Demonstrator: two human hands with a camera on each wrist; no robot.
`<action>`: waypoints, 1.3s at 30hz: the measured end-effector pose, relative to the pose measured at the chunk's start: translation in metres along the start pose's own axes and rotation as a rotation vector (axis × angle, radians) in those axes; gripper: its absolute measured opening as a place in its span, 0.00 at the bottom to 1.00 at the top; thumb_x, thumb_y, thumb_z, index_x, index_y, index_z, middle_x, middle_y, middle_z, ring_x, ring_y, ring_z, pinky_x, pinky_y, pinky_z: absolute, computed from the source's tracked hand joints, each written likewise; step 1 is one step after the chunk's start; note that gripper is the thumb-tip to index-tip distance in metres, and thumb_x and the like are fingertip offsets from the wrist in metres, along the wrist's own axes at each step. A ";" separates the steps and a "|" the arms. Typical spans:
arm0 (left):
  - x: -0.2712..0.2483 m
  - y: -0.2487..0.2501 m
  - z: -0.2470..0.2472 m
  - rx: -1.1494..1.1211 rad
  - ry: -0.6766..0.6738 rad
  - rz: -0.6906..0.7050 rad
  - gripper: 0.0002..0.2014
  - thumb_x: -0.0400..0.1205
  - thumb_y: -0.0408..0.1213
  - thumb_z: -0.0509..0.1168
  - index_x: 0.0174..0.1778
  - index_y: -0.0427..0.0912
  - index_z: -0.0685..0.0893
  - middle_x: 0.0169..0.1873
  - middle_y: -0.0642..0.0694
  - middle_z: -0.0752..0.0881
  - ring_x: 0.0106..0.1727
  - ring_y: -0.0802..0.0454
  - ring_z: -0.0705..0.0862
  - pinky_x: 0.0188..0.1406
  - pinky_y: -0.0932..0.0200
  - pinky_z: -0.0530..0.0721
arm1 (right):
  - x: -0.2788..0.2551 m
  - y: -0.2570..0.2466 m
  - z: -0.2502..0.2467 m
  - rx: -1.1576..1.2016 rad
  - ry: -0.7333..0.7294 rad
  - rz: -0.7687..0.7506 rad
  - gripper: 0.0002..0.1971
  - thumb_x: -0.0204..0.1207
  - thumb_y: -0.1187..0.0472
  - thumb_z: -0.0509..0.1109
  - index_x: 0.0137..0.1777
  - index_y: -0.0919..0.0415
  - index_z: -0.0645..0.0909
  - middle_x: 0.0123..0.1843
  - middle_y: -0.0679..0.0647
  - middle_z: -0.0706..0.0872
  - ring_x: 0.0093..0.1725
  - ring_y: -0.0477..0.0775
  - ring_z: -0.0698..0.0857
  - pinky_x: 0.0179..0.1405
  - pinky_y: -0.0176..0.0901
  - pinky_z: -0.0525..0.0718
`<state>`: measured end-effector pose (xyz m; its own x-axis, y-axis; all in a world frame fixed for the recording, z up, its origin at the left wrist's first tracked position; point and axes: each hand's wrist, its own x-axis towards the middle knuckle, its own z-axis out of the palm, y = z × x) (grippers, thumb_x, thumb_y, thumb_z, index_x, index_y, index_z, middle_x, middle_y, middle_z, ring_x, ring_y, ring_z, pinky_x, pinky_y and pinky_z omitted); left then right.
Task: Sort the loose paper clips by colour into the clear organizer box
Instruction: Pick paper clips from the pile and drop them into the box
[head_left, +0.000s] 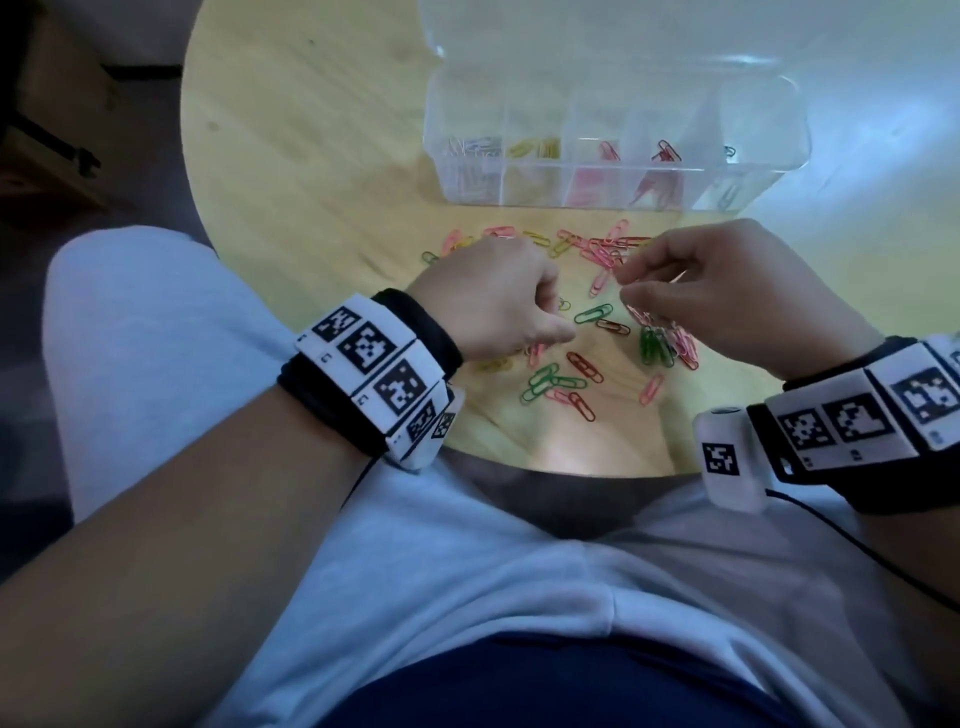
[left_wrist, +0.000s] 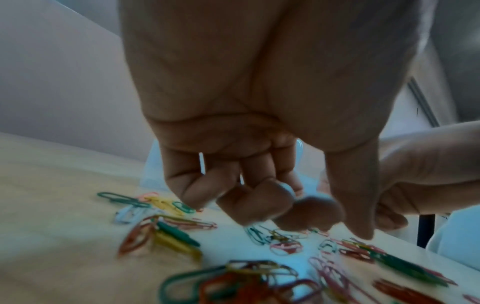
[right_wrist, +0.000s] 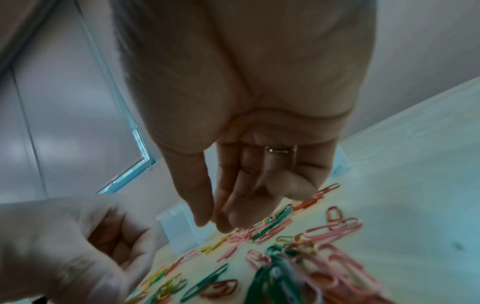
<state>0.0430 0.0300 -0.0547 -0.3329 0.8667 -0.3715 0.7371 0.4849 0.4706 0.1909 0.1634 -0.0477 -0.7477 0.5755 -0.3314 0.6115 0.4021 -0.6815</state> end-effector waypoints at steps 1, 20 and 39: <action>0.001 0.000 0.002 0.016 -0.020 -0.005 0.13 0.75 0.53 0.73 0.35 0.47 0.86 0.27 0.55 0.85 0.33 0.63 0.81 0.33 0.62 0.73 | 0.000 0.001 -0.001 -0.029 -0.007 0.015 0.03 0.72 0.57 0.78 0.40 0.48 0.88 0.35 0.46 0.89 0.32 0.49 0.86 0.30 0.37 0.82; -0.007 -0.004 0.002 0.058 0.018 -0.105 0.04 0.72 0.44 0.74 0.31 0.54 0.88 0.29 0.60 0.85 0.41 0.55 0.84 0.61 0.49 0.82 | -0.016 -0.003 -0.003 -0.309 -0.310 0.056 0.08 0.60 0.54 0.86 0.36 0.47 0.89 0.32 0.41 0.90 0.33 0.37 0.84 0.33 0.30 0.77; -0.011 -0.001 -0.006 -0.195 0.075 -0.025 0.10 0.79 0.34 0.61 0.33 0.41 0.84 0.26 0.54 0.81 0.32 0.60 0.79 0.30 0.70 0.71 | -0.014 -0.007 0.010 -0.585 -0.257 0.075 0.10 0.59 0.46 0.83 0.29 0.47 0.85 0.32 0.46 0.85 0.36 0.52 0.84 0.39 0.45 0.85</action>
<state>0.0425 0.0211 -0.0463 -0.3979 0.8566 -0.3285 0.6026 0.5140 0.6104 0.1944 0.1447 -0.0445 -0.6909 0.4577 -0.5595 0.6506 0.7311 -0.2053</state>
